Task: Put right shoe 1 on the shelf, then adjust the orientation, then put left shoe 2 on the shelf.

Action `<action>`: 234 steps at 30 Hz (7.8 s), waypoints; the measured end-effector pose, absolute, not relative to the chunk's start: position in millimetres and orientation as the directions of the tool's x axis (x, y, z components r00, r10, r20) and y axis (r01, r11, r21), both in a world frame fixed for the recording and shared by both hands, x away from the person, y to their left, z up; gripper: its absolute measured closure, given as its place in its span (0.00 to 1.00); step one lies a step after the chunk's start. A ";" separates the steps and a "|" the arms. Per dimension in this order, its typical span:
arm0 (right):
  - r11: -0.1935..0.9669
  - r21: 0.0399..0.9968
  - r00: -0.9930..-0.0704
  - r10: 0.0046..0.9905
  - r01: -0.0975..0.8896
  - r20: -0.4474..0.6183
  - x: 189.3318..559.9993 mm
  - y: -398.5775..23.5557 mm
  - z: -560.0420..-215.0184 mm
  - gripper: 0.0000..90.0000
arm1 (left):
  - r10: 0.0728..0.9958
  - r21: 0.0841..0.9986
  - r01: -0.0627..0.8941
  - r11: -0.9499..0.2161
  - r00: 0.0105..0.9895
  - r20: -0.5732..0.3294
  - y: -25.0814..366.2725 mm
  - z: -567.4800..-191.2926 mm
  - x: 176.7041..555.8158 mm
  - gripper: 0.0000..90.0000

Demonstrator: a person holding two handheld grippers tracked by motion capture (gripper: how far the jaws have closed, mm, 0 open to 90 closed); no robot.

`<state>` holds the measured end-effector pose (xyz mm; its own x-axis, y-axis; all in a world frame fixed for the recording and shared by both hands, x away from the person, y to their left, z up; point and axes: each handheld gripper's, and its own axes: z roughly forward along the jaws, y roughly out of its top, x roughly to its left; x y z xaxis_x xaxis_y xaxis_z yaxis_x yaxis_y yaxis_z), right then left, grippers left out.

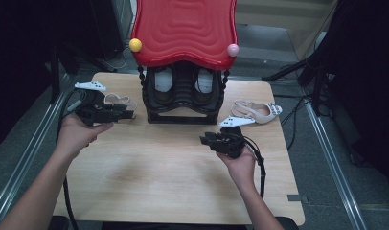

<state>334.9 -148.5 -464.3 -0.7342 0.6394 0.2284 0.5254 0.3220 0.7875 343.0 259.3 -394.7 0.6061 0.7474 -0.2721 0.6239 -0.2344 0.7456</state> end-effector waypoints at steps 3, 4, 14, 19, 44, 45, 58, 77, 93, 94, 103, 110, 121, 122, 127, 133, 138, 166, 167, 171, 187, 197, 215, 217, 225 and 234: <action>0.290 0.775 -0.718 0.636 0.561 0.282 335.9 -152.0 -469.2 0.76 | 0.751 0.736 0.638 -0.226 0.595 -0.286 262.1 -407.4 344.5 0.62; 0.283 0.776 -0.715 0.638 0.564 0.286 336.9 -154.2 -469.9 0.74 | 0.749 0.731 0.646 -0.220 0.592 -0.298 262.8 -410.1 345.1 0.62; 0.327 0.771 -0.713 0.664 0.547 0.225 338.1 -164.0 -474.5 0.72 | 0.764 0.698 0.684 -0.213 0.562 -0.317 272.6 -440.3 353.5 0.83; 0.328 0.770 -0.712 0.666 0.547 0.223 336.1 -163.4 -473.5 0.72 | 0.774 0.697 0.692 -0.187 0.541 -0.329 280.1 -448.5 358.2 0.91; 0.298 0.769 -0.675 0.703 0.566 0.224 327.6 -173.5 -478.0 0.69 | 0.861 0.691 0.711 -0.132 0.428 -0.276 310.2 -446.0 424.8 1.00; 0.297 0.767 -0.670 0.708 0.569 0.223 327.4 -174.3 -478.2 0.69 | 0.864 0.699 0.704 -0.129 0.425 -0.269 310.4 -444.6 425.5 1.00; 0.300 0.765 -0.668 0.711 0.570 0.219 326.8 -176.7 -479.0 0.68 | 0.894 0.666 0.741 -0.087 0.352 -0.276 311.6 -471.9 443.0 1.00; 0.291 0.769 -0.663 0.716 0.569 0.220 326.1 -177.2 -478.3 0.67 | 0.898 0.637 0.765 -0.097 0.343 -0.276 323.6 -489.8 432.3 1.00; 0.282 0.770 -0.655 0.721 0.573 0.224 326.0 -177.8 -477.5 0.66 | 0.913 0.623 0.778 -0.085 0.312 -0.265 337.8 -488.3 428.4 1.00; 0.280 0.769 -0.654 0.722 0.575 0.226 326.0 -177.9 -477.5 0.66 | 0.914 0.621 0.779 -0.085 0.309 -0.262 338.7 -488.0 428.1 1.00; 0.277 0.772 -0.654 0.723 0.572 0.225 326.4 -178.3 -477.3 0.66 | 0.925 0.601 0.796 -0.070 0.278 -0.260 351.0 -486.2 424.1 1.00; 0.271 0.773 -0.647 0.728 0.574 0.226 326.5 -178.8 -477.1 0.66 | 0.932 0.587 0.808 -0.053 0.250 -0.261 363.8 -484.0 421.4 1.00; 0.269 0.777 -0.645 0.732 0.569 0.220 327.3 -179.7 -476.9 0.66 | 0.937 0.588 0.809 -0.011 0.214 -0.277 380.5 -481.8 418.7 0.98; 0.267 0.777 -0.644 0.732 0.571 0.222 327.6 -179.9 -476.9 0.66 | 0.935 0.589 0.808 -0.015 0.219 -0.278 378.8 -481.6 418.9 0.98; 0.265 0.776 -0.642 0.733 0.572 0.223 327.4 -180.2 -476.3 0.66 | 0.931 0.588 0.809 -0.015 0.226 -0.287 374.4 -480.4 419.2 0.96; 0.266 0.777 -0.642 0.735 0.571 0.220 327.4 -180.5 -476.2 0.66 | 0.925 0.594 0.804 -0.003 0.228 -0.304 372.2 -471.5 416.0 0.89; 0.265 0.777 -0.641 0.736 0.571 0.219 327.5 -180.7 -476.1 0.66 | 0.932 0.606 0.795 -0.002 0.222 -0.288 374.9 -461.5 412.8 0.82; 0.265 0.779 -0.640 0.738 0.568 0.216 327.6 -180.9 -475.6 0.66 | 0.944 0.544 0.838 0.031 0.154 -0.292 380.3 -490.7 419.5 0.57; 0.265 0.779 -0.639 0.738 0.569 0.216 327.5 -181.0 -475.5 0.66 | 0.944 0.552 0.833 0.043 0.147 -0.295 378.9 -491.9 419.6 0.57; 0.262 0.780 -0.638 0.739 0.568 0.216 327.4 -181.1 -475.1 0.66 | 0.943 0.550 0.833 0.057 0.136 -0.305 376.5 -498.8 420.8 0.57; 0.262 0.785 -0.639 0.740 0.561 0.209 327.8 -181.1 -474.8 0.66 | 0.956 0.559 0.824 0.087 0.090 -0.281 379.2 -498.8 417.4 0.79; 0.268 0.785 -0.644 0.737 0.558 0.206 329.5 -178.1 -475.7 0.65 | 0.939 0.520 0.838 0.164 0.028 -0.342 386.7 -495.7 416.7 0.91; 0.266 0.781 -0.639 0.740 0.565 0.210 330.5 -178.6 -475.9 0.65 | 0.928 0.532 0.824 0.196 0.020 -0.373 390.2 -485.3 415.0 0.91; 0.265 0.782 -0.640 0.739 0.564 0.210 330.6 -178.6 -475.9 0.65 | 0.925 0.539 0.818 0.201 0.022 -0.378 389.5 -484.1 414.4 0.91; 0.265 0.782 -0.640 0.739 0.564 0.210 330.9 -178.5 -476.0 0.65 | 0.912 0.544 0.811 0.216 0.031 -0.409 389.6 -477.7 412.7 0.91; 0.267 0.785 -0.641 0.739 0.559 0.205 330.8 -178.9 -475.2 0.65 | 0.909 0.550 0.806 0.221 0.035 -0.416 385.5 -463.1 415.9 0.91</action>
<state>330.8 -178.9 -475.2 -0.6414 0.7392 0.2053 0.5589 0.2670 0.7851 415.9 385.5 -463.1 0.0354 0.9085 -0.4163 0.8057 0.2205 0.5498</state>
